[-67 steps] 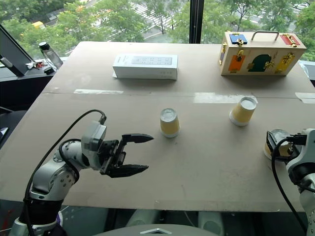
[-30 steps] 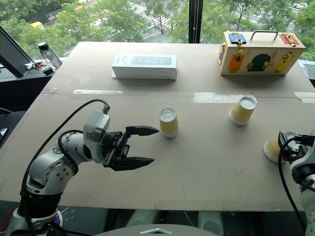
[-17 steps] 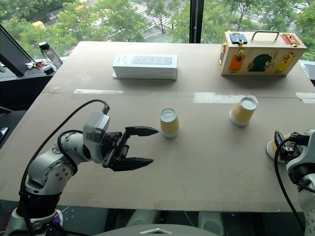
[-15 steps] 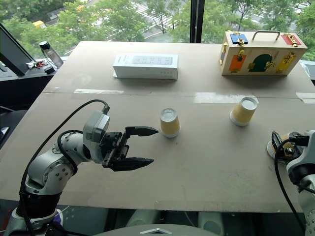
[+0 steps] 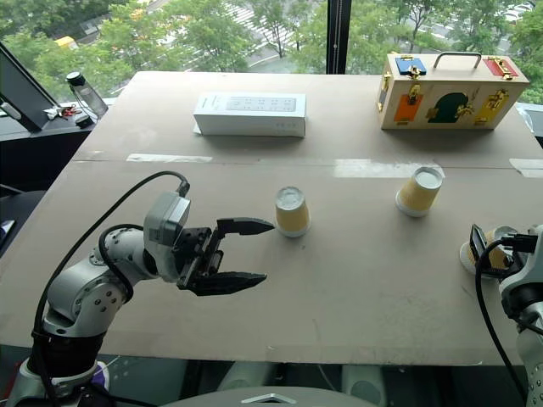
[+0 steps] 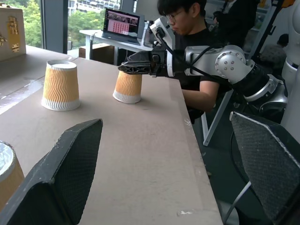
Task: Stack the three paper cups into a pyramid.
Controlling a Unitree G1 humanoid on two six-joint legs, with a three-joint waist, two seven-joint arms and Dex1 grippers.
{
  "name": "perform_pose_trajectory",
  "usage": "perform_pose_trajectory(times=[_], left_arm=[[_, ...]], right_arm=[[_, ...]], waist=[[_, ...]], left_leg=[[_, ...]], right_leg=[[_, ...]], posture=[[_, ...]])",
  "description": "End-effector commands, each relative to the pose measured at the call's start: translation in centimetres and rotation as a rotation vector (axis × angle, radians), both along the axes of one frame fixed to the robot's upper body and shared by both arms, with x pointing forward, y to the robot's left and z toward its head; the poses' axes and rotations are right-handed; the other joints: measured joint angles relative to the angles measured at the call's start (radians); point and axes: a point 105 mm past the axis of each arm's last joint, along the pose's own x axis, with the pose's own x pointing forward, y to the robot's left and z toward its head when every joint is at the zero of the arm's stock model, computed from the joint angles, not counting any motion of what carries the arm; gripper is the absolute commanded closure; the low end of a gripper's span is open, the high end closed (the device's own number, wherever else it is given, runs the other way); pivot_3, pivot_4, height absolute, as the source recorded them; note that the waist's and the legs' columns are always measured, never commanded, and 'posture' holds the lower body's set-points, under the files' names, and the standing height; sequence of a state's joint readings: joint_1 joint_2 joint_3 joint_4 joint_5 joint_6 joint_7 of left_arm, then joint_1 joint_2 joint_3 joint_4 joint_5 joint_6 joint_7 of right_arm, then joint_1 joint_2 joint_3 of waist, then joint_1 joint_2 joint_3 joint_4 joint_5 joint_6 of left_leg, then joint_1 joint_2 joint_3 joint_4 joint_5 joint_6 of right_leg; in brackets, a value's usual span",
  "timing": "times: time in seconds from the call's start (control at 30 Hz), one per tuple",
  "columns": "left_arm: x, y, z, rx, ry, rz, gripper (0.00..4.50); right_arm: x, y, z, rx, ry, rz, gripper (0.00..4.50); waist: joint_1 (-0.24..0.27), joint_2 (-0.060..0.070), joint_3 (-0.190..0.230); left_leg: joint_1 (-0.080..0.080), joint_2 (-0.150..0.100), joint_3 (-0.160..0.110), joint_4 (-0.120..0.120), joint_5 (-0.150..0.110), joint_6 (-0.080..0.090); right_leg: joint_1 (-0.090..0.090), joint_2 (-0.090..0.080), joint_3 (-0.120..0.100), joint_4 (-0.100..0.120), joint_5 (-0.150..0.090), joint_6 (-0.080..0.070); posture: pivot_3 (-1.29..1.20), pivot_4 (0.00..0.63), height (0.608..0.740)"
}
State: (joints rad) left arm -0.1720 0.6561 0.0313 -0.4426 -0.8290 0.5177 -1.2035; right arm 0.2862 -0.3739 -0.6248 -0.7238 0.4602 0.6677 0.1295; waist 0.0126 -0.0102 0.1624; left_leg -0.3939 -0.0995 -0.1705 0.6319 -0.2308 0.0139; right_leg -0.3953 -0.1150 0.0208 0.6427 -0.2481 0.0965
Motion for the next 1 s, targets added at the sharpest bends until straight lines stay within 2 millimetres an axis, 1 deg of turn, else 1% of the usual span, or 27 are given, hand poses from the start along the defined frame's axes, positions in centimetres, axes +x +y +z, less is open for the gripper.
perform_pose_trajectory(times=[0.03, 0.2, 0.3, 0.4, 0.5, 0.57, 0.6, 0.73, 0.77, 0.83, 0.93, 1.0], left_arm=[[-0.5, -0.2, 0.9, -0.013, -0.033, -0.022, 0.00], [-0.6, -0.3, 0.8, -0.016, -0.034, -0.022, 0.00], [-0.6, -0.3, 0.8, -0.017, -0.033, -0.020, 0.00], [-0.7, -0.3, 0.8, -0.017, -0.032, -0.018, 0.00], [-0.7, -0.2, 0.8, -0.015, -0.034, -0.013, 0.00], [-0.7, -0.2, 0.8, -0.014, -0.035, -0.011, 0.00], [-0.7, -0.2, 0.8, -0.015, -0.035, -0.009, 0.00], [-0.7, -0.1, 0.9, -0.024, -0.033, 0.002, 0.00], [-0.6, -0.1, 1.0, -0.033, -0.031, 0.014, 0.00], [-0.2, 0.2, 1.0, -0.044, -0.053, 0.057, 0.00], [0.8, 1.2, 1.0, -0.121, -0.065, 0.163, 0.00], [0.8, 2.3, 0.5, -0.126, -0.034, 0.189, 0.00]], right_arm=[[0.0, 0.3, 1.7, -0.054, -0.075, 0.009, 0.04], [-0.1, -0.6, 0.2, -0.059, -0.009, -0.043, 0.04], [-0.2, -1.3, -0.8, -0.016, 0.016, -0.082, 0.04], [0.0, -1.7, -1.4, 0.023, 0.020, -0.098, 0.04], [0.4, -1.7, -2.0, 0.073, 0.021, -0.090, 0.87], [0.5, -1.7, -2.0, 0.083, 0.018, -0.083, 1.85], [0.5, -1.7, -2.0, 0.078, 0.018, -0.079, 2.21], [0.7, -1.0, -1.4, 0.100, -0.013, -0.023, 2.22], [0.7, -0.4, -1.0, 0.115, -0.029, 0.019, 2.22], [0.8, 2.2, 0.3, 0.138, -0.071, 0.180, 2.22], [0.5, 8.7, 2.5, 0.134, -0.093, 0.552, 2.22], [0.7, 11.8, 3.3, 0.133, -0.098, 0.706, 2.22]], waist=[[0.000, 0.000, 0.000], [0.000, 0.000, 0.000], [0.000, 0.000, 0.000], [0.000, 0.000, 0.000], [-0.002, 0.001, 0.000], [-0.001, 0.001, 0.000], [-0.001, 0.001, 0.000], [-0.001, 0.001, 0.000], [-0.002, 0.001, 0.000], [-0.003, 0.001, 0.001], [-0.013, 0.004, 0.002], [-0.023, 0.002, 0.002]], left_leg=[[0.000, 0.000, 0.000, 0.000, 0.000, 0.000], [0.000, 0.000, 0.000, 0.000, 0.000, 0.000], [0.000, 0.000, 0.000, 0.000, 0.000, 0.000], [0.000, 0.000, 0.000, 0.000, 0.000, 0.000], [0.000, 0.000, 0.000, 0.000, 0.000, 0.000], [0.000, 0.000, 0.000, 0.000, 0.000, 0.000], [0.000, 0.000, 0.000, 0.000, 0.000, 0.000], [0.000, 0.000, 0.000, 0.000, 0.000, 0.000], [0.000, 0.000, 0.000, 0.000, 0.000, 0.000], [0.000, 0.000, 0.000, 0.000, 0.000, 0.000], [0.000, 0.000, 0.000, 0.000, 0.000, 0.000], [0.000, 0.000, 0.000, 0.000, 0.000, 0.000]], right_leg=[[0.000, 0.000, 0.000, 0.000, 0.000, 0.000], [0.000, 0.000, 0.000, 0.000, 0.000, 0.000], [0.000, 0.000, 0.000, 0.000, 0.000, 0.000], [0.000, 0.000, 0.000, 0.000, 0.000, 0.000], [0.000, 0.000, 0.001, 0.000, 0.000, 0.000], [0.000, 0.000, 0.000, 0.000, 0.000, 0.000], [0.000, 0.000, 0.000, 0.000, 0.000, 0.000], [0.000, 0.000, 0.000, 0.000, 0.000, 0.000], [0.000, 0.000, 0.000, 0.000, 0.000, 0.000], [0.000, 0.000, 0.000, 0.000, 0.000, 0.000], [0.000, 0.000, 0.001, 0.000, 0.000, 0.000], [0.000, 0.000, 0.001, 0.000, 0.000, 0.000]], posture=[[0.00, 0.150, 0.740], [0.00, 0.150, 0.740], [0.00, 0.150, 0.740], [0.00, 0.150, 0.740], [0.00, 0.150, 0.740], [0.00, 0.150, 0.740], [0.00, 0.150, 0.740], [0.00, 0.150, 0.740], [0.00, 0.150, 0.740], [0.00, 0.150, 0.740], [0.00, 0.150, 0.740], [0.00, 0.150, 0.740]])
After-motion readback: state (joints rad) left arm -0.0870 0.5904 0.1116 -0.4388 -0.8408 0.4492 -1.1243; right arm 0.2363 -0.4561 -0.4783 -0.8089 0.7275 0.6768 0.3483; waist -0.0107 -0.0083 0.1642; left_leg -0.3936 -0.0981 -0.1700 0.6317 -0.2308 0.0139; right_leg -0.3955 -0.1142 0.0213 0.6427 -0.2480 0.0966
